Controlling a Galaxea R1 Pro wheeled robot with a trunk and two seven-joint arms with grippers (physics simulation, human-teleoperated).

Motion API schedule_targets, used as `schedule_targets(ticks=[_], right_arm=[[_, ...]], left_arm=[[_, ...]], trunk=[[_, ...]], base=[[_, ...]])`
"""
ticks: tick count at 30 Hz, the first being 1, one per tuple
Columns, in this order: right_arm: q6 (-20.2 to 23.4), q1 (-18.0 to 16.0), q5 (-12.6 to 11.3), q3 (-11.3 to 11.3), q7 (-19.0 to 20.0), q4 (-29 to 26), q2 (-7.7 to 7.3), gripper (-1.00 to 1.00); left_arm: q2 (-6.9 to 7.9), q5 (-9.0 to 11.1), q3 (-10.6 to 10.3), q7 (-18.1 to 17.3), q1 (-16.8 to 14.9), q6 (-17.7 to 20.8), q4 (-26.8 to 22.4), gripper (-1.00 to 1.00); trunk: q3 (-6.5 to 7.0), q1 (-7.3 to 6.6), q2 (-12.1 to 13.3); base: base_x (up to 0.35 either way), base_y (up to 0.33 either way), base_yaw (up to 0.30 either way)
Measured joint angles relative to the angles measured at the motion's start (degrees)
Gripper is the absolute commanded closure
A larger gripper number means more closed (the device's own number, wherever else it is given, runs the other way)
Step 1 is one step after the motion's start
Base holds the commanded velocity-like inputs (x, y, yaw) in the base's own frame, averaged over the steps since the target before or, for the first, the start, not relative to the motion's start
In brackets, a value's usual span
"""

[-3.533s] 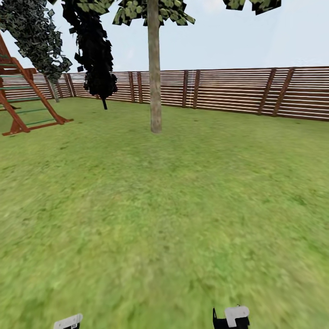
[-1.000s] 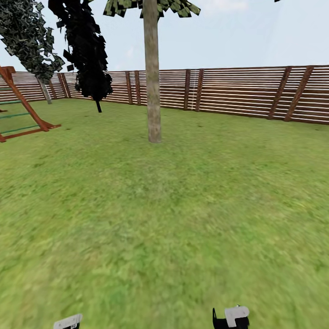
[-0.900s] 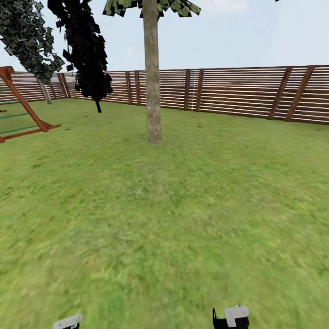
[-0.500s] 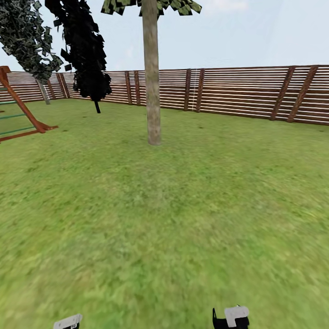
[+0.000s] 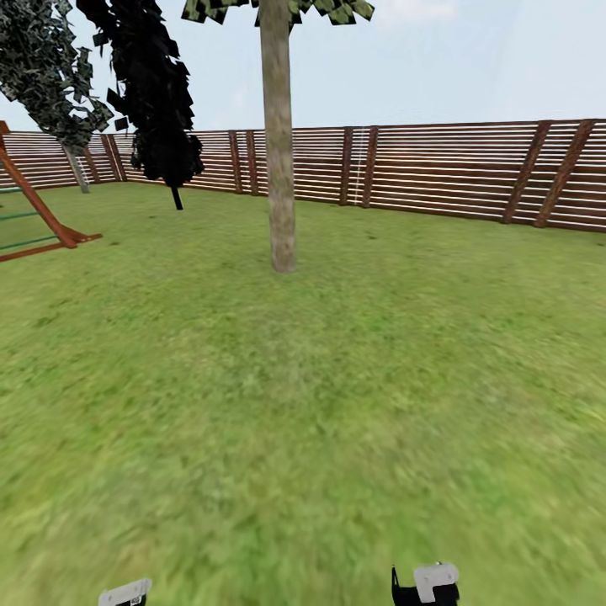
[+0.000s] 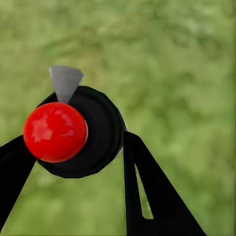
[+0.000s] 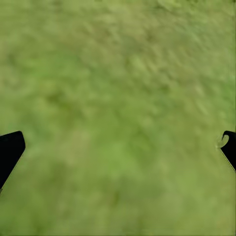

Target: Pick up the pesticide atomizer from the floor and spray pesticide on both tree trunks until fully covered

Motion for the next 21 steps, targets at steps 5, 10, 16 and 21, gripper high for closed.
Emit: schedule_targets(ticks=[5,10,16,21], right_arm=[[0.0,0.0,0.1,0.0,0.0,0.0,-0.09,-1.00],[0.0,0.0,0.1,0.0,0.0,0.0,-0.09,-1.00],[0.0,0.0,0.1,0.0,0.0,0.0,-0.08,-1.00],[0.0,0.0,0.1,0.0,0.0,0.0,-0.09,-1.00]], left_arm=[[0.00,0.0,0.0,0.0,0.0,0.0,0.0,1.00],[0.00,0.0,0.0,0.0,0.0,0.0,0.0,1.00],[0.00,0.0,0.0,0.0,0.0,0.0,0.0,1.00],[0.00,0.0,0.0,0.0,0.0,0.0,0.0,1.00]], trunk=[[0.00,0.00,0.0],[0.00,0.00,0.0],[0.00,0.00,0.0],[0.00,0.00,0.0]], base=[[0.340,0.000,0.000],[0.340,0.000,0.000],[0.340,0.000,0.000],[0.340,0.000,0.000]])
